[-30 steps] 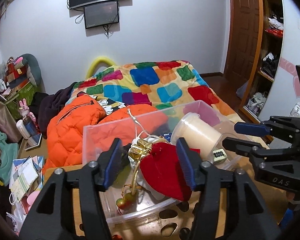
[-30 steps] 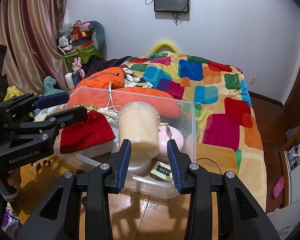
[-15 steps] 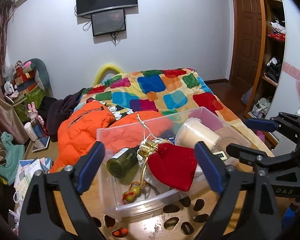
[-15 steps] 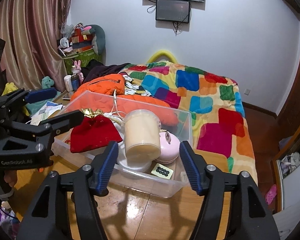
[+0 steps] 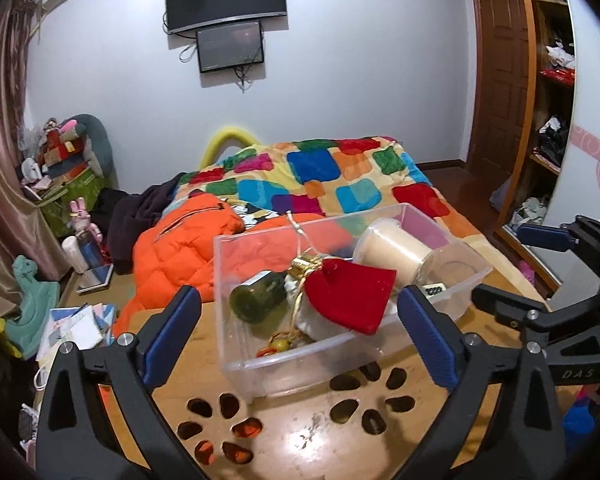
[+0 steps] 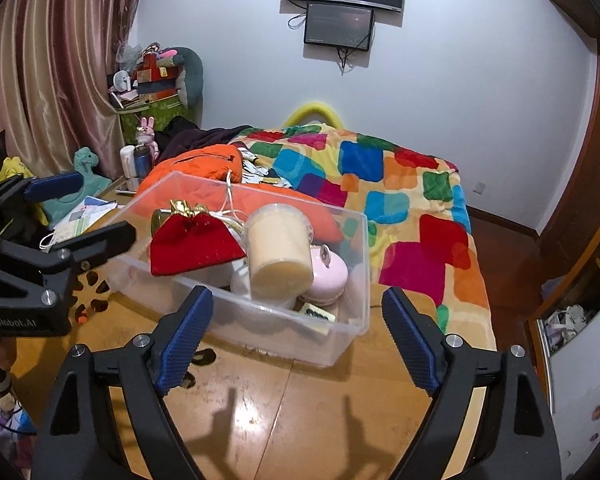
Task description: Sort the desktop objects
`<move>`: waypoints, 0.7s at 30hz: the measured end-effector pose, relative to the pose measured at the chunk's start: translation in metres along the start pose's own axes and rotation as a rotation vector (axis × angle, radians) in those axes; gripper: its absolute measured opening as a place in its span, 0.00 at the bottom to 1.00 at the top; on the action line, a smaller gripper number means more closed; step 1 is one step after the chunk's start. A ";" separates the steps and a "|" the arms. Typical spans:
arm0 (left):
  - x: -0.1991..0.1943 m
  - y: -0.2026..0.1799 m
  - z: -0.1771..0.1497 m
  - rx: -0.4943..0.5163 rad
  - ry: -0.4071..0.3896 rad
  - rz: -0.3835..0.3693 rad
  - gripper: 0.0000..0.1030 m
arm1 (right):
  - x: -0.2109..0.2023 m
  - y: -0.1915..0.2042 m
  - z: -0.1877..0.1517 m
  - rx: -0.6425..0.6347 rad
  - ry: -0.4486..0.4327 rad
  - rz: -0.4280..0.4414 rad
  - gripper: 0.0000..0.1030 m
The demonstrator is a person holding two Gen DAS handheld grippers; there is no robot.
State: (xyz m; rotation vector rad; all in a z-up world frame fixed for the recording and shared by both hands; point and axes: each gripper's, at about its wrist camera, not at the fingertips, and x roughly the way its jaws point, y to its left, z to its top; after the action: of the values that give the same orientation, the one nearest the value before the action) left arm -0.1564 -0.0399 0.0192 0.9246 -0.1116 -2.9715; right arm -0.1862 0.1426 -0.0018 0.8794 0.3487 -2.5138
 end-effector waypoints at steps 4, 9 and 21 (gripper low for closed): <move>-0.007 -0.001 -0.008 0.009 0.008 0.020 0.97 | -0.008 0.001 -0.006 0.000 0.007 0.003 0.82; -0.013 -0.003 -0.019 0.008 0.017 0.032 0.97 | -0.020 0.005 -0.012 -0.015 -0.001 -0.009 0.84; -0.028 -0.008 -0.039 -0.043 0.023 -0.002 0.97 | -0.044 0.012 -0.034 -0.008 -0.028 -0.021 0.93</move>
State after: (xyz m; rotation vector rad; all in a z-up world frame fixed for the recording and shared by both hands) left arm -0.1114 -0.0326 0.0025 0.9547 -0.0467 -2.9511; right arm -0.1320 0.1597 -0.0001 0.8412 0.3600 -2.5398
